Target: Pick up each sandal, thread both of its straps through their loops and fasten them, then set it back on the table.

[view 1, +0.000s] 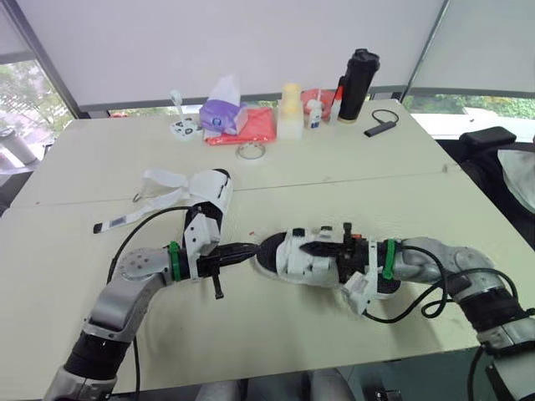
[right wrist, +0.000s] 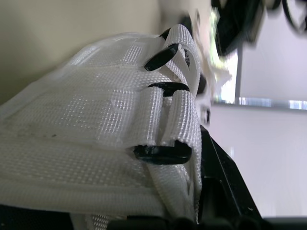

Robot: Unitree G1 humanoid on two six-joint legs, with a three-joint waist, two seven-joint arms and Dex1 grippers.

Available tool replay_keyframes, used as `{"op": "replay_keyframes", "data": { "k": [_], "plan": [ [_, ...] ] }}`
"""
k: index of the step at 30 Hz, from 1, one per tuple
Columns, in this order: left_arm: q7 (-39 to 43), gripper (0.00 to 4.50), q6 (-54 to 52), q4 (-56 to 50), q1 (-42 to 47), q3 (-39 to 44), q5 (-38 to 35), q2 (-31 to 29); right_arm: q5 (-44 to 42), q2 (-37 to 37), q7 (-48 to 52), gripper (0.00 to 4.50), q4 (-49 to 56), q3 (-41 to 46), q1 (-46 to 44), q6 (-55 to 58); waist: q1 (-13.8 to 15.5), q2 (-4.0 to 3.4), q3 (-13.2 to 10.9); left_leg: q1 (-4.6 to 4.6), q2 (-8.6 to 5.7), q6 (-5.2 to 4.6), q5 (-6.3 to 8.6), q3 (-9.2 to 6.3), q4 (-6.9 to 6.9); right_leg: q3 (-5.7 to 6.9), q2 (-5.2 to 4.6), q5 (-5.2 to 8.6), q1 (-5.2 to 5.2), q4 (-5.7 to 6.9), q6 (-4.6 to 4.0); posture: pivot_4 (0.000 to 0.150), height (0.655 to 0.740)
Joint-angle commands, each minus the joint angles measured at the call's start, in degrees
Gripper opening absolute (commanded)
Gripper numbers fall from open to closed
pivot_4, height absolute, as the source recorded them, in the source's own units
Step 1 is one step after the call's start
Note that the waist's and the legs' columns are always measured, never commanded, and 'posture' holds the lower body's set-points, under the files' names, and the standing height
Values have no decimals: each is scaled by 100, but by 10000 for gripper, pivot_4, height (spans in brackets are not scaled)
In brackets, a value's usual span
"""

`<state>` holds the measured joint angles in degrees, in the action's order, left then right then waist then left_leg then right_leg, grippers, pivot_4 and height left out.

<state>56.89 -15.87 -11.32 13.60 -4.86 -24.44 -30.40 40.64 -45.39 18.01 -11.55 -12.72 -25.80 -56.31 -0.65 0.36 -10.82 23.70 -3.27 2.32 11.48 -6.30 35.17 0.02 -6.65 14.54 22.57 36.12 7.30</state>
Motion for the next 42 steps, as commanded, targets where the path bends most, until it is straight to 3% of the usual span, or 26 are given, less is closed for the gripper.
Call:
{"op": "replay_keyframes", "data": {
  "k": [1, 7, 13, 21, 31, 32, 34, 39, 42],
  "plan": [
    [-83, 0, 89, -147, -30, 150, -68, 32, -667, 84, 377, 771, 387, 569, 29, 1433, -6, 0, 0, 0, 0, 0, 0, 0, 1, -1, 0, 0, 0, 0, 0, 1500, 7400],
    [-159, 0, 114, -131, 0, 60, -34, 164, -632, 668, 674, 771, 322, 885, -426, 4073, -24, -3, -1, -2, 1, 0, 0, 0, 0, -1, 2, -1, 3, 1, -1, 1500, 7400],
    [-177, 0, 154, -48, 81, 21, 13, 260, -166, 1055, 111, 771, -1211, 572, -1566, 5606, -21, -4, -2, -1, 0, 0, 0, 7, -3, -2, 2, -2, 8, 2, 1, 1500, 7400],
    [-322, 0, 178, -119, 54, 9, 60, 338, 421, 1037, -1215, 771, -3902, -335, -2940, 5804, -32, -4, -3, 6, -3, 1, -1, 11, -15, -2, -1, -3, 17, 0, 3, 1500, 7400],
    [-462, 0, 209, -218, -49, -42, 118, 388, 117, 1209, -1455, 771, -5103, -664, -3508, 5937, -47, -4, -2, 7, -4, 4, -3, 10, -13, -2, 0, -4, 17, 1, 5, 1500, 7400],
    [-469, 0, 208, -224, -55, -45, 118, 388, 46, 1227, -1401, 8834, -5142, -638, -3522, 5958, -50, -4, -2, 7, -4, 4, -3, 9, -14, -2, 1, -7, 17, 1, 10, 1500, 7400],
    [-482, 0, 206, -225, -59, -47, 116, 389, -67, 1247, -1282, 17194, -5170, -624, -3544, 6029, -59, -4, -3, 7, -4, 4, -3, 10, -14, -2, 1, -12, 17, 1, 20, 1500, 7400],
    [-493, 0, 202, -227, -71, -43, 115, 385, -155, 901, -472, 43537, -4583, -775, -3331, 6004, -53, -5, -3, 6, -4, 4, -2, 8, -14, -2, 3, -13, 17, 2, 22, 1500, 7400],
    [-502, 0, 190, -249, -91, -28, 103, 374, -382, 517, 533, 44350, -3364, -659, -2826, 6225, -34, -5, -2, 7, -4, 4, -2, 5, -15, 0, 4, -13, 15, 0, 24, 1500, 7400]
  ]
}}
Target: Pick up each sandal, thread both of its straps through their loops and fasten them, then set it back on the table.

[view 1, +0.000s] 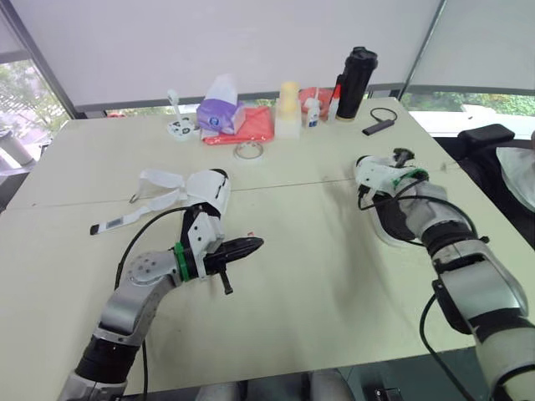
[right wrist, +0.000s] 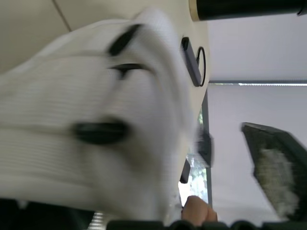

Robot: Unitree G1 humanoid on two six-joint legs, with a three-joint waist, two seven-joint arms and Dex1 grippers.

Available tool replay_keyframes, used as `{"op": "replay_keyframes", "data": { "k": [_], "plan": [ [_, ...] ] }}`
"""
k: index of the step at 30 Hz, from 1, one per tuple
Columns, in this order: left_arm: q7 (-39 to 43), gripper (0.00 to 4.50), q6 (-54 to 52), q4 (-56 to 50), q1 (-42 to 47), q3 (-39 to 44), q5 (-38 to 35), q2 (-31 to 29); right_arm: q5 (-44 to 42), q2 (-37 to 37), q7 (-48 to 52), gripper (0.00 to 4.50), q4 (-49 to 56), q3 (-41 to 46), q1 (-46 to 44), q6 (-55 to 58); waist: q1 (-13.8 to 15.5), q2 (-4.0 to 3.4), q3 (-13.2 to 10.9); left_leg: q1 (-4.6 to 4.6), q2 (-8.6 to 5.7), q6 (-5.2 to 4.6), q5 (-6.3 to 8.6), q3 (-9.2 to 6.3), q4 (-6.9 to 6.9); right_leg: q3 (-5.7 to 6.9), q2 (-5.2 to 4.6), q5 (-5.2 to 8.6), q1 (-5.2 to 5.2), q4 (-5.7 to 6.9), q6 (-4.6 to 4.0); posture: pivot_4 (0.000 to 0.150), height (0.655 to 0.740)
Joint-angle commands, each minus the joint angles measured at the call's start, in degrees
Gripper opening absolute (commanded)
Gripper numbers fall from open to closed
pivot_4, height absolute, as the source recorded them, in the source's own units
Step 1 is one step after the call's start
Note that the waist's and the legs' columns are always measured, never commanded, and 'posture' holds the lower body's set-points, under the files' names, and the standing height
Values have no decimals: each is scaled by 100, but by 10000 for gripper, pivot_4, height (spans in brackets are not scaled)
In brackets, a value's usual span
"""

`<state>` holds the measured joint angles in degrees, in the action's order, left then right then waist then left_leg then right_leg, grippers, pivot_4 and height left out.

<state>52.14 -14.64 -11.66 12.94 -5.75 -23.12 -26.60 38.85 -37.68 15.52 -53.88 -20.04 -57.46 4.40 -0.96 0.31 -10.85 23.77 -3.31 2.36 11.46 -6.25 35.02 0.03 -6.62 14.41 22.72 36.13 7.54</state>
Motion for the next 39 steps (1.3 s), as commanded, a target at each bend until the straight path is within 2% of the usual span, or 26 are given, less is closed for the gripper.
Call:
{"op": "replay_keyframes", "data": {
  "k": [1, 3, 5, 9, 12, 23, 35, 39],
  "plan": [
    [-26, 0, 66, -215, -31, 70, -33, -13, -339, -420, 1210, 44350, 1481, 162, 600, 297, -2, 0, 0, -1, 0, 0, 0, 1, 0, 0, 0, 0, -2, 0, 1, 1500, 7400],
    [-26, 0, 64, -214, -42, 83, -41, -22, -613, -766, 2055, 44350, 2739, 327, 1173, 579, 22, -1, 0, 0, 1, 0, 0, 0, 0, 0, 0, 1, -1, 0, 3, 1500, 7400],
    [-29, 0, 61, -215, -46, 86, -44, -24, -776, -937, 2500, 44350, 3537, 474, 1541, 875, 13, -1, 0, 0, 0, -1, 1, -2, -2, 1, 0, 5, -1, 1, 8, 1500, 7400],
    [-21, 0, 60, -176, -8, 80, -47, -16, -1148, -1182, 3255, 44350, 4881, 889, 2022, 1531, -6, -1, 0, -1, 3, -1, 2, 2, 3, 1, -1, 5, -2, 1, 8, 1500, 7400],
    [-10, 0, 59, -146, 27, 85, -51, -21, -1277, -1301, 3446, 44350, 5304, 1076, 2107, 1777, -4, -1, 0, -1, 5, -1, 2, 1, 7, 1, -1, 5, -2, 1, 7, 1500, 7400],
    [13, 0, 87, -83, 102, 60, -23, 8, -914, -941, 2041, 44350, 3762, 753, 1389, 917, 9, 0, 0, 1, 4, 0, 2, 7, 10, 0, -6, 14, 0, -1, -10, 1500, 7400],
    [-38, 0, 89, -142, 56, 60, -8, 11, -20, -1065, 746, 44350, 1095, -53, 80, -901, -9, -2, -1, 3, 2, 0, 1, 10, 6, -2, -6, 13, 4, -1, -10, 1500, 7400],
    [-53, 0, 92, -164, 44, 65, -5, 8, -556, -1153, 1406, 44350, 1388, 247, 260, -862, -4, -3, -2, 4, 2, 1, 1, 8, 3, -2, -6, 12, 5, -1, -8, 1500, 7400]
  ]
}}
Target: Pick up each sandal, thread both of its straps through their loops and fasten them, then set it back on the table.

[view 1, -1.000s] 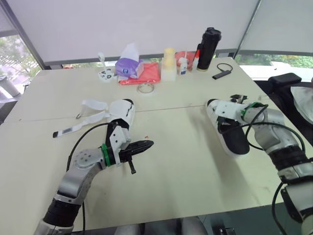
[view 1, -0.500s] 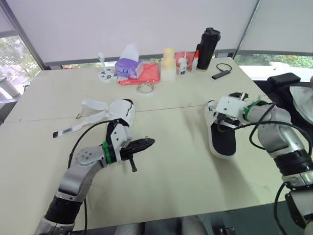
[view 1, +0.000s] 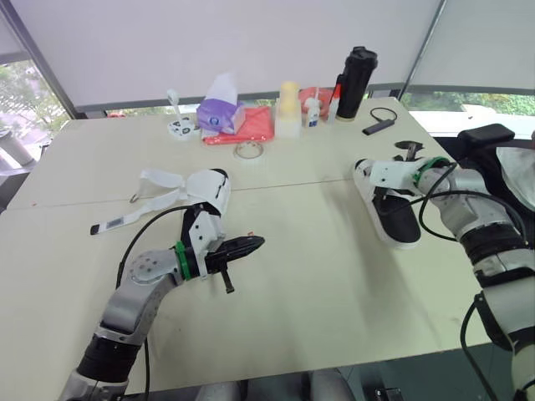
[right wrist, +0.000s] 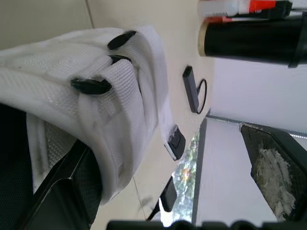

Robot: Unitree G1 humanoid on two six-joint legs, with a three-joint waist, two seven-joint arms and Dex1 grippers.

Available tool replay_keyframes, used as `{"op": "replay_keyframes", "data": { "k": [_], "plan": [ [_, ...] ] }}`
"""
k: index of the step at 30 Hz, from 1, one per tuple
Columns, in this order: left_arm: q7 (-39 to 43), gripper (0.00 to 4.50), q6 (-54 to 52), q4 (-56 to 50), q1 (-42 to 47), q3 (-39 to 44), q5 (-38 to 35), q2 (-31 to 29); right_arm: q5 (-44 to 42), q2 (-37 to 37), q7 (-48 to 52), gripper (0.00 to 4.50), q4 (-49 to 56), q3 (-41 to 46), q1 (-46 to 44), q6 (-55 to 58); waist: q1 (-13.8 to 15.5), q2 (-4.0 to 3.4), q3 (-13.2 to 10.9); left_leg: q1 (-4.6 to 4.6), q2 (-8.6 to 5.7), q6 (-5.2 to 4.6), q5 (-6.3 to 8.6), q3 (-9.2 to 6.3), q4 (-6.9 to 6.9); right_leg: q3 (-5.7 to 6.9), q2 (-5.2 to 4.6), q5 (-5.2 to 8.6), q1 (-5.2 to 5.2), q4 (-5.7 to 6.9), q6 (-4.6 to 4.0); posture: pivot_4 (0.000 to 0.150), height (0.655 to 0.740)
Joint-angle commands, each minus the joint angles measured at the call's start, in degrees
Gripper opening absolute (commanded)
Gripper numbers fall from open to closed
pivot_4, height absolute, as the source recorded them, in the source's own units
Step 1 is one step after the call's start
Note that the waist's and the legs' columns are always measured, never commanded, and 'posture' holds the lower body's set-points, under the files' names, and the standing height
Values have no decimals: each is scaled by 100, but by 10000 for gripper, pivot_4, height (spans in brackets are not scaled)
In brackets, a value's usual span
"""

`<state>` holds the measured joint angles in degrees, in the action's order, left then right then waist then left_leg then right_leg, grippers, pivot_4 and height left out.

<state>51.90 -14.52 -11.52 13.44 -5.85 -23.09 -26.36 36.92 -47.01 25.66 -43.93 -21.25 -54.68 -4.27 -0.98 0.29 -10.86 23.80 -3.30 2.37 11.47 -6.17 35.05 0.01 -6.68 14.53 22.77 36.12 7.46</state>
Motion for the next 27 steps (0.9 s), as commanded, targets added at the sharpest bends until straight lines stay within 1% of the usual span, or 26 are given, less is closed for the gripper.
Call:
{"op": "replay_keyframes", "data": {
  "k": [1, 5, 7, 9, 11, 13, 14, 16, 21, 23, 27],
  "plan": [
    [-34, 0, 75, -194, -23, 81, -14, -22, -569, -319, 753, 44350, 716, 472, 160, 87, 3, -1, 0, 2, 0, 0, 0, 1, 0, 0, 0, -4, 1, -1, 7, 1500, 7400],
    [-30, 0, 69, -239, -82, 105, -28, -64, -1452, -799, 2264, 44350, 2232, 958, 939, 642, 16, -1, 0, 7, 0, -1, 1, -4, -1, 1, 0, -8, 1, -2, 17, 1500, 7400],
    [-21, 0, 63, -236, -80, 124, -41, -88, -1906, -968, 2845, 44350, 2908, 1223, 1207, 1031, 16, -1, -1, 7, 0, -2, 1, -3, 1, 1, 0, -8, 1, -2, 17, 1500, 7400],
    [-12, 0, 63, -210, -53, 137, -45, -105, -2482, -977, 3325, 44350, 3472, 1522, 1339, 1580, -10, -2, -2, 7, 1, -2, 1, -4, 3, 1, 0, -8, 1, -1, 16, 1500, 7400],
    [-2, 0, 66, -183, -13, 151, -45, -118, -3323, -829, 3811, 44350, 4081, 1859, 1412, 2230, -23, -4, -2, 3, 5, -2, 1, -1, 5, 1, 0, -3, 0, 0, 5, 1500, 7400],
    [-12, 0, 88, -141, 50, 191, -31, -132, -4432, -651, 4327, 44350, 4852, 2199, 1545, 3070, -9, -4, -2, -2, 10, -2, 1, -4, 7, 1, 3, 0, -2, 2, -2, 1500, 7400],
    [-26, 0, 98, -117, 91, 223, -27, -139, -5054, -554, 4514, 44350, 5217, 2363, 1607, 3666, 8, -3, -2, -1, 10, -2, 1, -8, 7, 1, 3, 1, -2, 2, -2, 1500, 7400],
    [-82, 0, 166, -55, 171, 291, 29, -156, -5893, -412, 4669, 44350, 5689, 2514, 1711, 4582, 28, -3, -2, 0, 12, -2, 1, -17, 8, 3, 4, 1, -6, 0, -2, 1500, 7400],
    [-239, 0, 304, 51, 312, 443, 168, -213, -6885, -203, 4590, 44350, 6228, 2482, 1870, 5525, 62, 0, -2, 20, 7, -2, 1, -20, 15, 4, -8, 3, 0, -7, -5, 1500, 7400],
    [-300, 0, 359, 65, 338, 510, 216, -245, -7045, -107, 4467, 44350, 6312, 2386, 1861, 5663, 52, 0, -2, 22, 5, -2, 1, -20, 17, 4, -9, 3, 4, -8, -5, 1500, 7400],
    [-682, 0, 594, 61, 468, 816, 497, -370, -7007, 154, 4117, 44350, 6232, 2147, 1767, 5601, 38, 2, -3, 25, 3, -2, 1, -17, 16, 7, -6, 2, 13, -6, -3, 1500, 7400]
  ]
}}
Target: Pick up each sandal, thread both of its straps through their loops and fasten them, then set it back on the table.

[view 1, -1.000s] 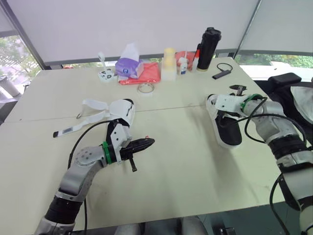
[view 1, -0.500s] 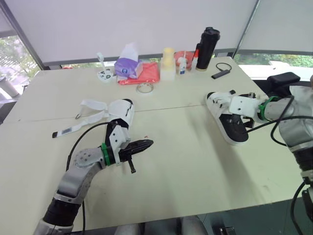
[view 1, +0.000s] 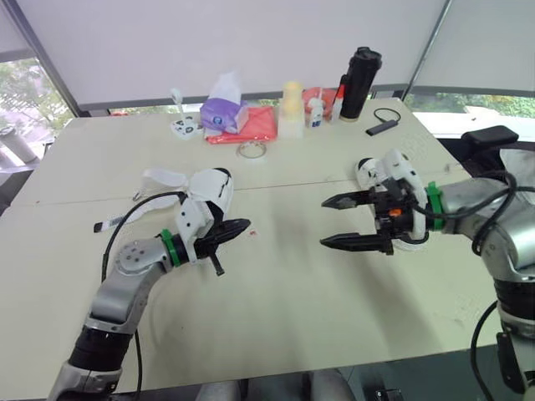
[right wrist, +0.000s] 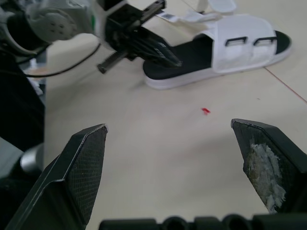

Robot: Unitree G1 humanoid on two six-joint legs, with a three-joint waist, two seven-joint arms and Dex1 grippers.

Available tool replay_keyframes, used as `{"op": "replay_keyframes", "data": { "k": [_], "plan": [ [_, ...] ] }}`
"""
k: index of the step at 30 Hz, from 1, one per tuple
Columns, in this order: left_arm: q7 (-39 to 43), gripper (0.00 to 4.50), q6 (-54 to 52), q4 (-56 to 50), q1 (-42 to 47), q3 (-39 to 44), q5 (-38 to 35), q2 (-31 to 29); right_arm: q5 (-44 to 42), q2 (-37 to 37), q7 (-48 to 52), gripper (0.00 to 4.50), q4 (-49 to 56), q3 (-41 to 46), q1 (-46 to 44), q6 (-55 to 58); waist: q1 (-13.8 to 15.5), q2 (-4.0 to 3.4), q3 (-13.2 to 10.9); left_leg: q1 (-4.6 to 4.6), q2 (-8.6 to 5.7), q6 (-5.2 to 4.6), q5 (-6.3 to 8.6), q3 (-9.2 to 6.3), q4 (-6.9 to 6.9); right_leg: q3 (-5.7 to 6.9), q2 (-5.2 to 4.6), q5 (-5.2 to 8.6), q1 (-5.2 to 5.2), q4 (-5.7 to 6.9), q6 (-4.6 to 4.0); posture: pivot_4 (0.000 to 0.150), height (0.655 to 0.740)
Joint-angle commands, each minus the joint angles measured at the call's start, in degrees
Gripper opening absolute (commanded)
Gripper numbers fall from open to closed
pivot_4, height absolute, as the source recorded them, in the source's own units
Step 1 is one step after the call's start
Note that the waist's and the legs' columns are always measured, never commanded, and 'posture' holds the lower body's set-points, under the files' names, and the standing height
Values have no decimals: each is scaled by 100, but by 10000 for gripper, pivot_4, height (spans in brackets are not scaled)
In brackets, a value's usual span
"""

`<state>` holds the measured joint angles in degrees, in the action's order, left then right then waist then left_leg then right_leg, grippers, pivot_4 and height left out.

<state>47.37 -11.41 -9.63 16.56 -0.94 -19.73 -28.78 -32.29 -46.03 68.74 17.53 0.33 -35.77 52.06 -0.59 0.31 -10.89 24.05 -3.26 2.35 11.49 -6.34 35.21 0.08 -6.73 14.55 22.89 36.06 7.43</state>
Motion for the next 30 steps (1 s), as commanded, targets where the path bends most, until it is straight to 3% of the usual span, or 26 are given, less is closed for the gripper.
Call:
{"op": "replay_keyframes", "data": {
  "k": [1, 10, 14, 16, 20, 23, 30],
  "plan": [
    [-276, 0, 340, -123, 176, 375, 210, -163, -103, 74, -241, 44350, 90, -33, -133, -22, -1, 0, 0, 2, 0, 0, 0, 1, -1, 0, 0, -1, 5, 3, 1, 1500, 7400],
    [-936, 0, 1905, 657, 769, 616, 1586, -924, 14, 312, -642, 44350, 36, -313, -132, -233, 0, 0, 0, 28, -3, 0, -1, 11, -1, 1, 2, -12, 31, 4, 21, 1500, 7400],
    [-1266, 13013, 2193, 795, 807, 566, 1995, -969, 93, 347, -773, 45000, -21, -418, -141, -366, -2, 1, 0, 29, -3, 0, -1, 11, -1, 1, 3, -12, 32, 5, 22, 1500, 7400],
    [-1349, 23107, 2203, 753, 722, 526, 2167, -983, 101, 358, -820, 45000, -33, -449, -146, -393, -2, 1, -1, 29, -3, 0, -1, 11, -1, 1, 3, -13, 32, 5, 22, 1500, 7400],
    [-2021, 44371, 2401, 453, 220, 348, 3415, -1126, -169, 472, -949, 45000, 64, -385, -141, -92, -38, 1, 0, 28, -3, 0, -1, 14, -4, 0, 4, -13, 35, 7, 22, 1500, 7400],
    [-2400, 44801, 2322, 528, 134, 279, 3992, -1154, -119, 535, -1089, 45000, 67, -437, -137, -99, -7, 1, -1, 28, -2, 0, -1, 10, -6, 1, 8, -13, 40, 13, 22, 1500, 7400],
    [-2705, 44801, 2112, 703, 151, 42, 4588, -1070, -67, 633, -1320, 45000, -29, -452, -178, -67, -3, 1, -1, 28, -3, 0, -1, 8, 0, 3, 8, -13, 35, 14, 22, 1500, 7400]
  ]
}}
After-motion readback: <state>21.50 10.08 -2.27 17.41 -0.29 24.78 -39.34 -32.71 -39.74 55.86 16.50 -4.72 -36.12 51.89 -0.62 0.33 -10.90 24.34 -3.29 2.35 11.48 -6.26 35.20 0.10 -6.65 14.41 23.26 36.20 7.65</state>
